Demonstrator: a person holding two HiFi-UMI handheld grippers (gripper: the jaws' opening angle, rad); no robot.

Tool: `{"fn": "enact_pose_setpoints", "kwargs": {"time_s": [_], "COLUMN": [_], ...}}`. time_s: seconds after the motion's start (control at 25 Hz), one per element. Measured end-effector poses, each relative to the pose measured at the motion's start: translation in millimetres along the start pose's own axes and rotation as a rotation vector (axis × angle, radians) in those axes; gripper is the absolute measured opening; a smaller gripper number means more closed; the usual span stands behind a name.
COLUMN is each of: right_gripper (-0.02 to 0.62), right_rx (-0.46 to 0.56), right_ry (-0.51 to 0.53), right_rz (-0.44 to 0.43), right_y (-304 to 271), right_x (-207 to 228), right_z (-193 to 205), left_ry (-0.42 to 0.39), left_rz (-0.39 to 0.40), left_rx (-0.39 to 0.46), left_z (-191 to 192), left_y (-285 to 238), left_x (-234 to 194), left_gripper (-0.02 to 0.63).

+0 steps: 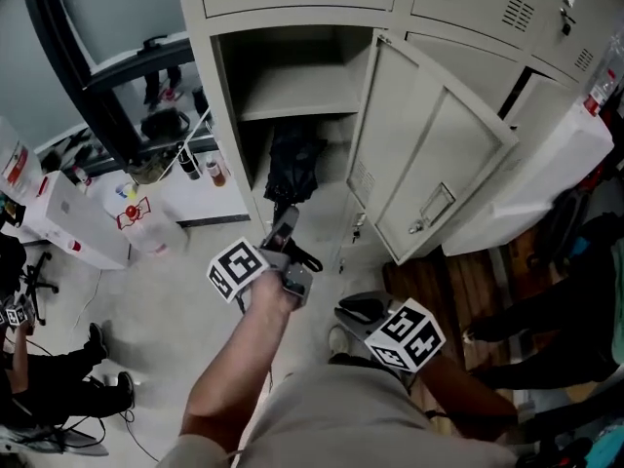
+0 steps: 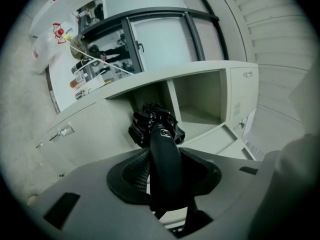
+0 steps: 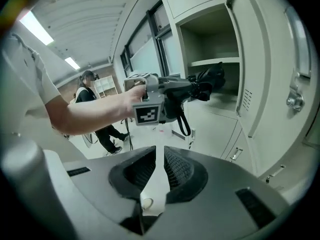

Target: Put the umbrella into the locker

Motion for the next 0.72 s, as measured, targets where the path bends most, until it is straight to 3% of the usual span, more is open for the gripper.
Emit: {"fn": "enact_pose_setpoints", "kwargs": {"time_s": [0.32,0.72], "right_gripper": [0.020,0.020], "right_rx": [-0.011,-0.015], "right_ry": [0.016,-0.023], "right_rz": [-0.043,-0.043], "right_y": [11.9,27.8], "right_x": [49.1,88.9], "right_z": [-3.9,1.0], "left_ry": [-0.019,-0.020], "left_rz": [-0.049,-0.156], "left_rx": [0.058,0.092], "left_z": [-39.6,-78.0], "left_y": [-92.8,-167.0], "left_x": [-19.1,-52.6], "left_gripper": [0.163,0.163]}}
Point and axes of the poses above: the fingertips, and each gripper's own axes: y backward along the fingers, x to its right, z out of its underside, the point moved 5 cm from there along y, backward along the fingers, and after that the axes turned 9 degrees about -x, right-handed, at the moved point
